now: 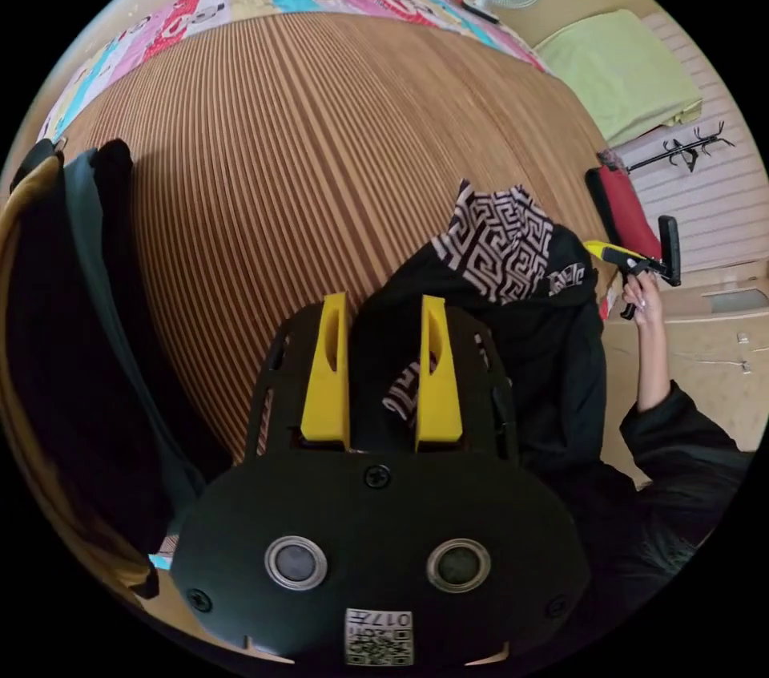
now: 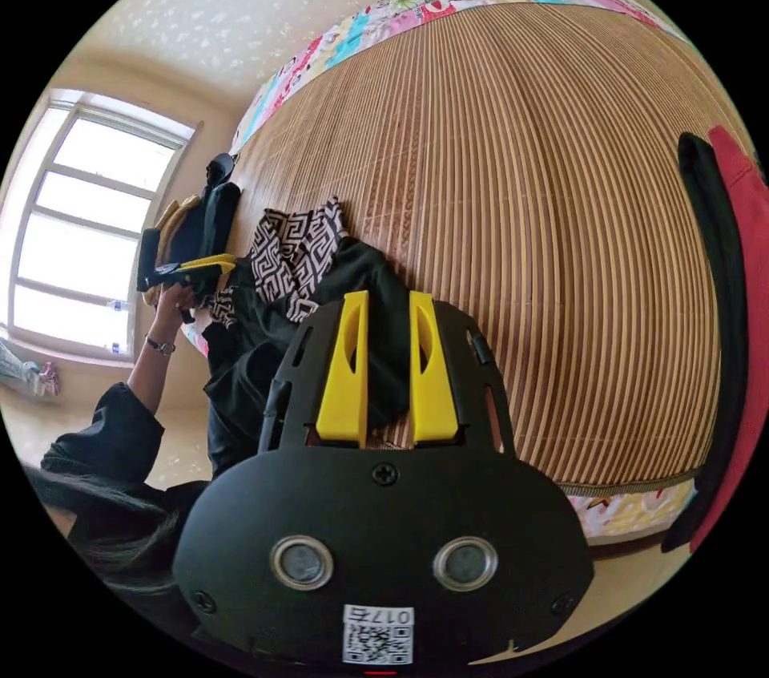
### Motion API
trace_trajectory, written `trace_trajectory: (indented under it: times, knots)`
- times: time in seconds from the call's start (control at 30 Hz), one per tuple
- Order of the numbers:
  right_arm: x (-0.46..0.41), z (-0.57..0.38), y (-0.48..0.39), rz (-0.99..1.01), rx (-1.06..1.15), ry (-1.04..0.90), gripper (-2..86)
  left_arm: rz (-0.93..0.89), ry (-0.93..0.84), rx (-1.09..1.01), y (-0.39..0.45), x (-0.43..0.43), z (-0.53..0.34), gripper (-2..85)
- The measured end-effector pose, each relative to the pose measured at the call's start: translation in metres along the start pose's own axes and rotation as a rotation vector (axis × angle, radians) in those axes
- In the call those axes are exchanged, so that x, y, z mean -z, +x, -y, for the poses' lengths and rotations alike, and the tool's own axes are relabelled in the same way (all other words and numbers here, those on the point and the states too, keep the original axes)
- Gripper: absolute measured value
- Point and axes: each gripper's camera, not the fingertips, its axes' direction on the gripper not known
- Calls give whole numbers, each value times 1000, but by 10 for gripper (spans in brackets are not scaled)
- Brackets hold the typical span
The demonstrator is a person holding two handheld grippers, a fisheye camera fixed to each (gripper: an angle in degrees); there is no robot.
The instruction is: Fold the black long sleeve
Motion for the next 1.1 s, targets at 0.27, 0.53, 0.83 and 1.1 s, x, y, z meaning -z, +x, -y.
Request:
trace_trajectory:
  times: [0.27,0.53,0.83,1.1]
  knots:
    - [59,-68,-35,18,63,217,11,-16,213,37,23,43,-86,-1]
    - [229,-167,-88,298,252,554,3,-237,778,-120,83,222,-235,-8]
    - [400,-294,-138,518,562,945,1,-516,1115,-375,98,360,-389,-9]
    - [425,-290,-210,326,490,1016,1,-549,1209,-257,110,371,-409,-9]
